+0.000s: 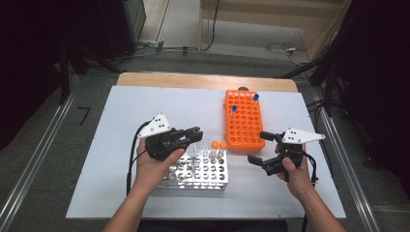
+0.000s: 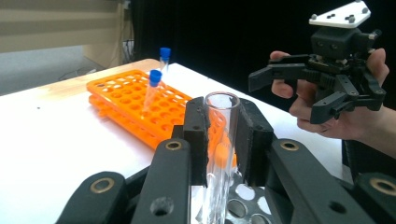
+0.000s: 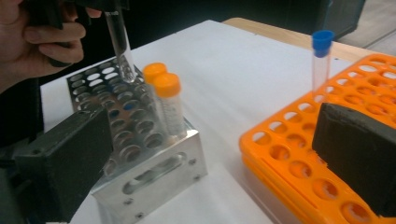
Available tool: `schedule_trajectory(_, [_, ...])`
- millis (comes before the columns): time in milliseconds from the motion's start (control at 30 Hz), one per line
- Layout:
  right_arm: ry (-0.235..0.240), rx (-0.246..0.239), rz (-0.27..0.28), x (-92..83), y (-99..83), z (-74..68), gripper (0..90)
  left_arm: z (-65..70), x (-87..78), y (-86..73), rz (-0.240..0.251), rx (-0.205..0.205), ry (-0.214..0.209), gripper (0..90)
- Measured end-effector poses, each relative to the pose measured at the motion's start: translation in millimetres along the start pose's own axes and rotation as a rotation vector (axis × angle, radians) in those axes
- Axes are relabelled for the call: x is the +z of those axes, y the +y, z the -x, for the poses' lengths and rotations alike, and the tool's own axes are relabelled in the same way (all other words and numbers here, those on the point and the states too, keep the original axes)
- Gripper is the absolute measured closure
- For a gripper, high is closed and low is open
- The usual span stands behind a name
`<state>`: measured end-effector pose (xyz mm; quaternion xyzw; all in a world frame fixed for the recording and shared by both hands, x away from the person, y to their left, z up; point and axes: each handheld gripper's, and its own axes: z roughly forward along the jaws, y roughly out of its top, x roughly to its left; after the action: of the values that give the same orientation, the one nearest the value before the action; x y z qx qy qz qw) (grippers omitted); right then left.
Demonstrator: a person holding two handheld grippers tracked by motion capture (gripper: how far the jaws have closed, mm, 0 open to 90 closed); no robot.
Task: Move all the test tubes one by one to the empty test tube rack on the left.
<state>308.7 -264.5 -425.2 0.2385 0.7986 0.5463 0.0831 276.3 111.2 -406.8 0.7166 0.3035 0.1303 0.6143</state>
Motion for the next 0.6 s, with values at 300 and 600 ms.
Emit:
schedule_trajectory(300, [-0.025,0.021,-0.004,-2.0,-4.9,8.1,0.0,-7.5,6.2,-9.6,-0.014,-0.019,0.024,76.6])
schedule_trajectory(600, [-0.039,0.032,-0.004,-1.8,-8.3,12.2,0.0,-7.4,13.5,-15.5,-0.048,-0.01,0.032,76.6])
